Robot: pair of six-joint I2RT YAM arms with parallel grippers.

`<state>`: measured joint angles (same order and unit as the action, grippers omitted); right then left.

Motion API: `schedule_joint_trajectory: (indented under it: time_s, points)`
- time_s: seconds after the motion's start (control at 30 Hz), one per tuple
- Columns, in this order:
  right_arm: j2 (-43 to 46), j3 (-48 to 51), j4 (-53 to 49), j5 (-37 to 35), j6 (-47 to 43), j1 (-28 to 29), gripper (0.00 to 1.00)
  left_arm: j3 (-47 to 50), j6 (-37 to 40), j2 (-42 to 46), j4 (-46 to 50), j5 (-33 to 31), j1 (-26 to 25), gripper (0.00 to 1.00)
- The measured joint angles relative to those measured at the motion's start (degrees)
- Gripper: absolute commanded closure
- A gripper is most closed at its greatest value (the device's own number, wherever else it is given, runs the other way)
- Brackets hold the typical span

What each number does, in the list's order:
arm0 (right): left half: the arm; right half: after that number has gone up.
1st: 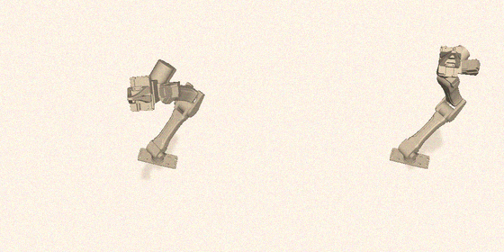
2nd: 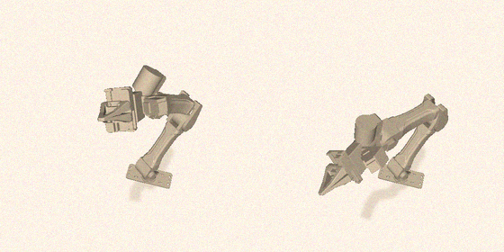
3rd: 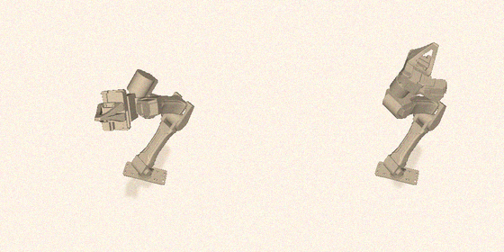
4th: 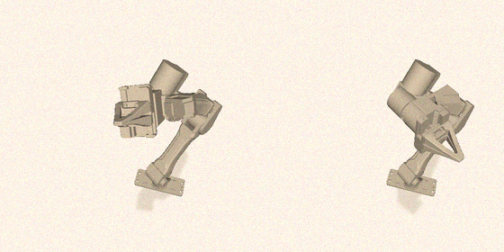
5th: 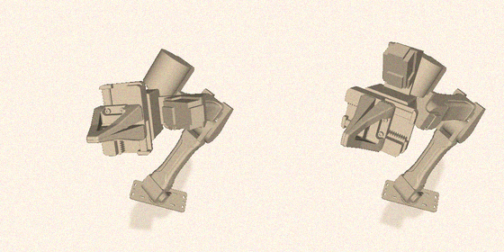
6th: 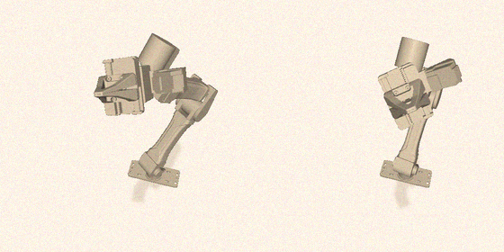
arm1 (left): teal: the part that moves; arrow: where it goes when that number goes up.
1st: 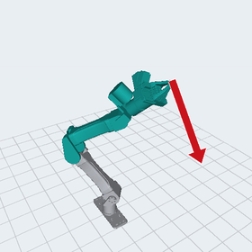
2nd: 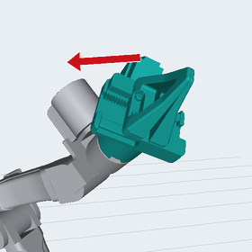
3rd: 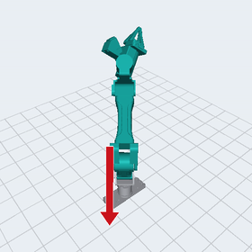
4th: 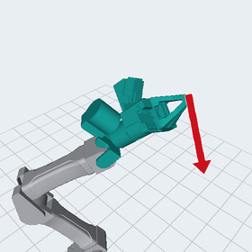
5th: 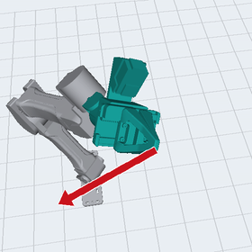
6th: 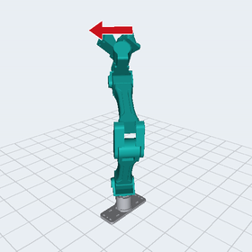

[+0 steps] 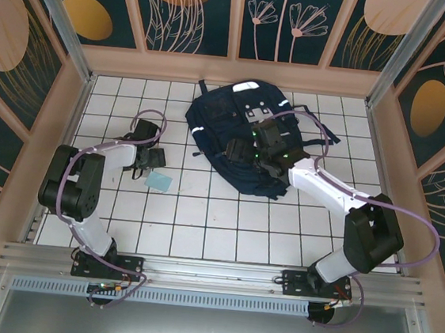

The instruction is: Pack books, pencil case, and school supplies into a backpack

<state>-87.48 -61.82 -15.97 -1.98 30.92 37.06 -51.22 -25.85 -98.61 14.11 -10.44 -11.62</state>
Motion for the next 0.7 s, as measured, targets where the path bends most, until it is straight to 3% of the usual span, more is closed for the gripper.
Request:
schedule_joint_trajectory:
  time_s: [0.17, 0.27, 0.47, 0.6, 0.7]
  points:
    - [0.8, 0.8, -0.1, -2.2, -1.0, -0.2, 0.02, -0.1, 0.7, -0.6, -1.5, 1.0, 0.0, 0.61]
    - [1.7, 0.8, -0.2, -4.2, -3.5, -1.8, 0.02, -0.5, 1.1, -0.7, -2.2, 1.0, 0.0, 0.74]
    - [2.4, 1.4, 0.9, -3.8, -6.7, -12.1, 0.06, -1.0, 1.2, -1.2, -3.3, 2.6, 0.4, 0.77]
    - [2.4, 3.1, 2.4, -0.2, -6.7, -19.7, 0.19, -1.3, 1.2, -0.8, -2.8, 4.3, 0.6, 0.76]
    - [1.7, 3.7, 4.5, 4.9, -5.9, -22.9, 0.24, -1.3, 0.4, 0.6, -1.9, 9.1, 0.6, 0.76]
